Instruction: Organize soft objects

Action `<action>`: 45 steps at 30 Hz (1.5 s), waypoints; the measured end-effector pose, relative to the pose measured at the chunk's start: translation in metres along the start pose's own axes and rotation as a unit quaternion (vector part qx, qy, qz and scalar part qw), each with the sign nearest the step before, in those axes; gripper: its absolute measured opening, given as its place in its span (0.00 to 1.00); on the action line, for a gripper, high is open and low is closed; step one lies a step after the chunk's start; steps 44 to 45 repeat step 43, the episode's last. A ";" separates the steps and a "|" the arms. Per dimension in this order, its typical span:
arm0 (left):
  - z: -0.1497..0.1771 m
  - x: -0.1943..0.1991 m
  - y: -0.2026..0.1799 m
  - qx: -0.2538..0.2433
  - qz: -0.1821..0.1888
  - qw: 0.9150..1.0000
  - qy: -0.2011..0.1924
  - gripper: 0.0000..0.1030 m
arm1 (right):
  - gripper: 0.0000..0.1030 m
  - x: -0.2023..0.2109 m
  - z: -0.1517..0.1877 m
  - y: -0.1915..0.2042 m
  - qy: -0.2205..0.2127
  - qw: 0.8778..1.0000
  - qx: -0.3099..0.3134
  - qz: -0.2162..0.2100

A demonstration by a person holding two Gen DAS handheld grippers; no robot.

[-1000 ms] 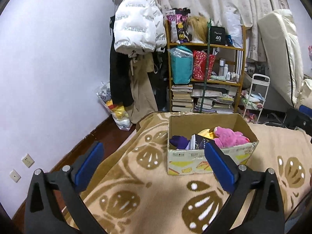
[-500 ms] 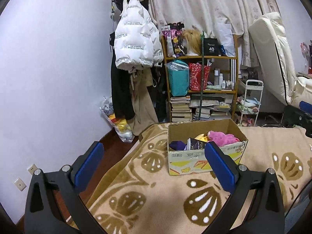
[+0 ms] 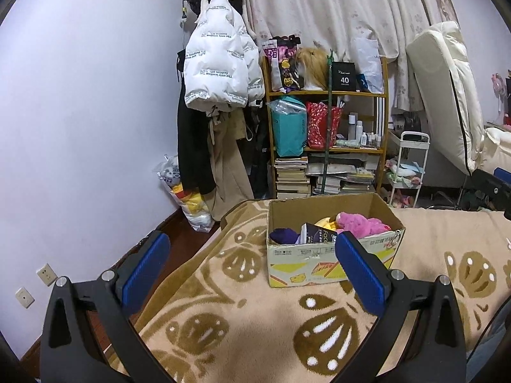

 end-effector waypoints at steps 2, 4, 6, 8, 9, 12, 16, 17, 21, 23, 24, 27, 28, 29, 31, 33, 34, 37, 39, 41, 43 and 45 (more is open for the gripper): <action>0.001 -0.001 -0.003 -0.004 0.001 1.000 0.000 0.99 | 1.00 -0.005 0.004 0.000 0.007 1.000 -0.002 0.000; 0.001 -0.001 -0.003 -0.006 0.001 1.000 -0.002 0.99 | 1.00 -0.008 0.006 0.002 0.011 1.000 -0.003 -0.001; 0.000 -0.002 -0.005 -0.011 0.001 1.000 -0.004 0.99 | 1.00 -0.010 0.008 0.004 0.015 1.000 -0.001 -0.002; 0.000 -0.004 -0.006 -0.013 0.002 1.000 -0.004 0.99 | 1.00 -0.012 0.010 0.007 0.017 1.000 0.003 0.000; -0.001 -0.005 -0.006 -0.011 0.001 1.000 -0.004 0.99 | 1.00 -0.013 0.011 0.007 0.017 1.000 0.005 0.000; 0.000 -0.004 -0.006 -0.013 0.002 1.000 -0.004 0.99 | 1.00 -0.014 0.012 0.008 0.019 1.000 0.006 0.002; -0.001 -0.005 -0.007 -0.012 0.001 1.000 -0.005 0.99 | 1.00 -0.014 0.013 0.008 0.019 1.000 0.005 0.001; -0.001 -0.005 -0.006 -0.012 0.001 1.000 -0.006 0.99 | 1.00 -0.013 0.012 0.007 0.018 1.000 0.005 0.001; 0.000 -0.010 -0.009 -0.013 0.002 1.000 -0.005 0.99 | 1.00 -0.014 0.014 0.007 0.019 1.000 0.005 0.002; -0.001 -0.010 -0.009 -0.014 0.000 1.000 -0.006 0.99 | 1.00 -0.014 0.013 0.007 0.019 1.000 0.005 0.001; 0.000 -0.010 -0.009 -0.014 -0.001 1.000 -0.007 0.99 | 1.00 -0.014 0.013 0.007 0.019 1.000 0.005 0.001; 0.000 -0.011 -0.009 -0.012 0.001 1.000 -0.006 0.99 | 1.00 -0.014 0.013 0.006 0.020 1.000 0.005 0.000; 0.001 -0.010 -0.009 -0.013 0.001 1.000 -0.006 0.99 | 1.00 -0.014 0.014 0.007 0.021 1.000 0.005 0.001; 0.001 -0.011 -0.009 -0.013 0.001 1.000 -0.005 0.99 | 1.00 -0.014 0.014 0.006 0.020 1.000 0.004 0.003; 0.001 -0.011 -0.010 -0.012 0.001 1.000 -0.004 0.99 | 1.00 -0.016 0.017 0.005 0.022 1.000 0.003 0.002; 0.001 -0.010 -0.009 -0.013 0.001 1.000 -0.005 0.99 | 1.00 -0.016 0.020 0.004 0.021 1.000 0.002 0.004; 0.001 -0.010 -0.009 -0.013 0.001 1.000 -0.004 0.99 | 1.00 -0.016 0.022 0.004 0.022 1.000 0.002 0.005; 0.002 -0.012 -0.010 -0.012 0.002 1.000 -0.004 0.99 | 1.00 -0.017 0.023 0.003 0.023 1.000 0.002 0.005; 0.002 -0.011 -0.010 -0.012 0.002 1.000 -0.005 0.99 | 1.00 -0.016 0.024 0.002 0.024 1.000 0.002 0.005; 0.002 -0.011 -0.010 -0.012 0.000 1.000 -0.005 0.99 | 1.00 -0.016 0.023 0.002 0.023 1.000 0.002 0.005; 0.003 -0.011 -0.011 -0.011 0.001 1.000 -0.005 0.99 | 1.00 -0.017 0.024 0.001 0.025 1.000 0.002 0.004; 0.003 -0.011 -0.011 -0.011 0.001 1.000 -0.005 0.99 | 1.00 -0.017 0.024 0.001 0.025 1.000 0.002 0.004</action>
Point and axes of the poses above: each gripper's, at about its wrist camera, not at the fingertips, and x roughly against the way its jaws point, y to its left, z to its underside, the point moved 10 cm from there along -x, roughly the way its jaws point, and after that the axes turned 3 degrees about -x, right-handed, at the moved point
